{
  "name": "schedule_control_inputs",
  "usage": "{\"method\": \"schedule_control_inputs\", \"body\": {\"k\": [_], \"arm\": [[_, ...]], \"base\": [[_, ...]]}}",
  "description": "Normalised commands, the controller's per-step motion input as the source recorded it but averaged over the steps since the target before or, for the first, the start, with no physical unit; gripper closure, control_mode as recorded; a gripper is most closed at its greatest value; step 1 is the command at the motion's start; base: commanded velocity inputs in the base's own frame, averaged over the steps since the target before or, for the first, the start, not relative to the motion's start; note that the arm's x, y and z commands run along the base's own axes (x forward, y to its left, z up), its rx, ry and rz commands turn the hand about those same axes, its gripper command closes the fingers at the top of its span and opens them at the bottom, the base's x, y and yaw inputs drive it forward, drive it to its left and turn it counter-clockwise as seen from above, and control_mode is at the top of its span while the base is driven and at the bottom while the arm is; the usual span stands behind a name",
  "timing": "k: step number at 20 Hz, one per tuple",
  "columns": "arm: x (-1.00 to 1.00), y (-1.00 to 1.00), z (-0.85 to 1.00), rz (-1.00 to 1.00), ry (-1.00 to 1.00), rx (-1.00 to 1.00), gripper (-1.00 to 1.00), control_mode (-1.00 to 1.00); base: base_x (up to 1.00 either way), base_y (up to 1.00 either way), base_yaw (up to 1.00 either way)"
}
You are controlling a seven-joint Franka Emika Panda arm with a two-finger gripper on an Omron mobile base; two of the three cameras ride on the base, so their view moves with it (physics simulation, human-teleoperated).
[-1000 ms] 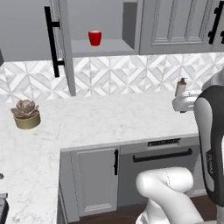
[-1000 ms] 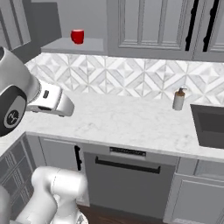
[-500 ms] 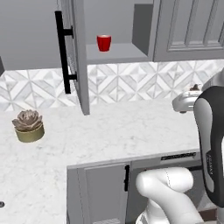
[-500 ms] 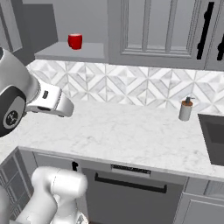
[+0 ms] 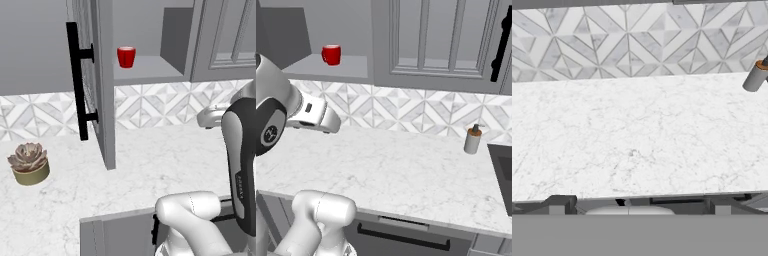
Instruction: Gather all objects into one cabinet and sort the glasses and bowls to opposite sides.
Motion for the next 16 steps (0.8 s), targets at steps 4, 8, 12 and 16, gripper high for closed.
{"method": "schedule_control_inputs", "body": {"k": [4,8,12,16], "arm": [[0.00,0.00,0.00,0.00,0.00,0.00,-1.00,1.00],[0.00,0.00,0.00,0.00,0.00,0.00,-1.00,1.00],[0.00,0.00,0.00,0.00,0.00,0.00,-1.00,1.00],[0.00,0.00,0.00,0.00,0.00,0.00,-1.00,1.00]], "base": [[0.32,0.29,-0.05],[0.42,0.32,-0.04],[0.43,0.36,-0.04],[0.32,0.46,0.00]]}}
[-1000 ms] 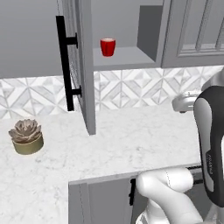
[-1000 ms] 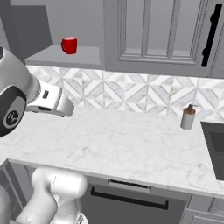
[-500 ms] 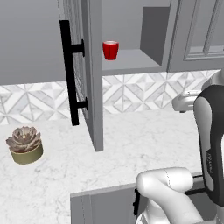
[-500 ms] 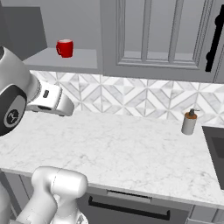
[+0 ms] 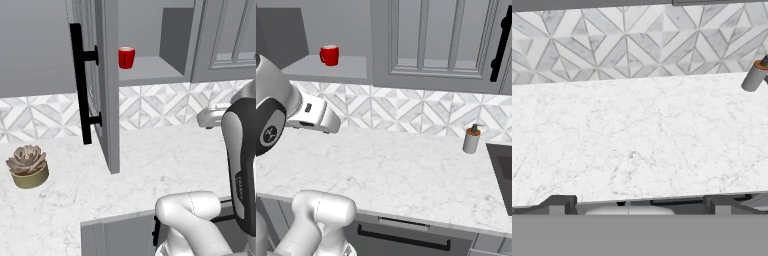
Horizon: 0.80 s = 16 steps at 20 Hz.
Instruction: Gather all objects into one cabinet and sort the glasses and bowls to opposite sides.
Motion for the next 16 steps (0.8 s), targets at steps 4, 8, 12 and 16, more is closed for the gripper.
{"method": "schedule_control_inputs", "body": {"k": [4,8,12,16], "arm": [[0.00,0.00,0.00,0.00,0.00,0.00,-1.00,1.00],[0.00,0.00,0.00,0.00,0.00,0.00,-1.00,1.00],[0.00,0.16,0.18,0.00,-0.11,0.00,-1.00,-1.00],[0.29,0.42,0.45,0.04,-0.22,0.00,-1.00,-1.00]], "base": [[0.32,0.41,0.00],[0.02,0.01,0.00],[0.00,0.00,0.00],[0.00,0.00,0.00]]}}
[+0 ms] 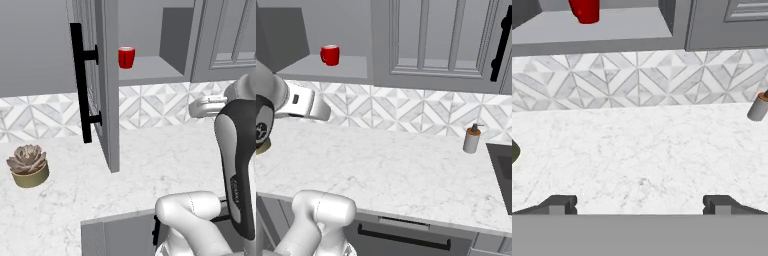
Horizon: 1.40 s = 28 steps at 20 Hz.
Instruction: Gather all objects into one cabinet and sort the glasses and bowls to opposite sides.
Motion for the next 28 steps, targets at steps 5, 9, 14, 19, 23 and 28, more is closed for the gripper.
{"method": "schedule_control_inputs", "body": {"k": [5,9,14,19,23,28], "arm": [[0.34,0.29,0.37,0.01,-0.28,0.01,-1.00,-1.00],[0.46,0.23,0.28,0.03,-0.33,0.01,-1.00,-1.00],[0.45,0.19,0.27,0.03,-0.27,0.02,-1.00,-1.00],[0.51,0.29,0.46,0.00,0.00,0.00,-1.00,-1.00],[0.49,0.05,0.16,0.00,0.06,0.00,-1.00,-1.00],[0.39,0.05,0.00,0.01,0.02,0.00,-1.00,-1.00]], "base": [[0.00,0.00,0.00],[0.00,0.00,0.00],[0.00,0.00,0.00],[0.00,0.00,0.00],[0.00,0.00,0.00],[0.00,0.00,0.00]]}}
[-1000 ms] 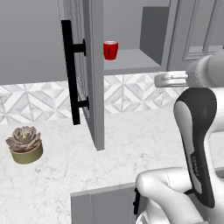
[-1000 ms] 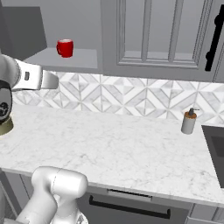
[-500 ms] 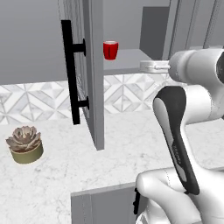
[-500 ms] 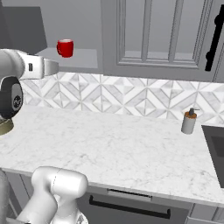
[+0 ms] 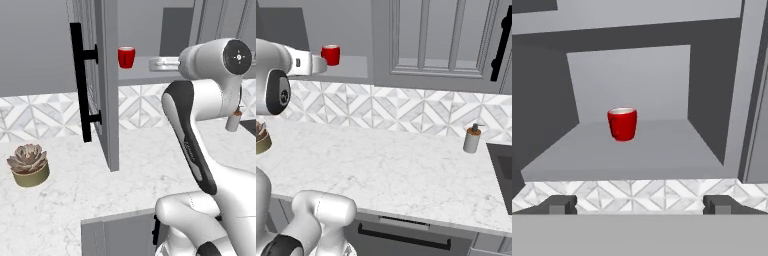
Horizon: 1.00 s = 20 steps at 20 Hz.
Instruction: Gather all objects into one cabinet and sort the glasses and bowls to opposite sides.
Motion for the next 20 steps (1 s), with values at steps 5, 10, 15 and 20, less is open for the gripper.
{"method": "schedule_control_inputs", "body": {"k": [5,10,15,20], "arm": [[0.44,0.11,-0.02,0.00,0.00,0.00,-1.00,-1.00],[0.41,0.06,0.00,0.00,0.01,0.00,-1.00,-1.00],[0.37,0.14,0.00,0.00,0.01,0.00,-1.00,-1.00],[0.29,0.18,-0.07,0.00,0.00,-0.01,-1.00,-1.00]], "base": [[0.00,0.00,0.00],[0.00,0.00,0.00],[0.00,0.00,0.00],[0.00,0.00,0.00]]}}
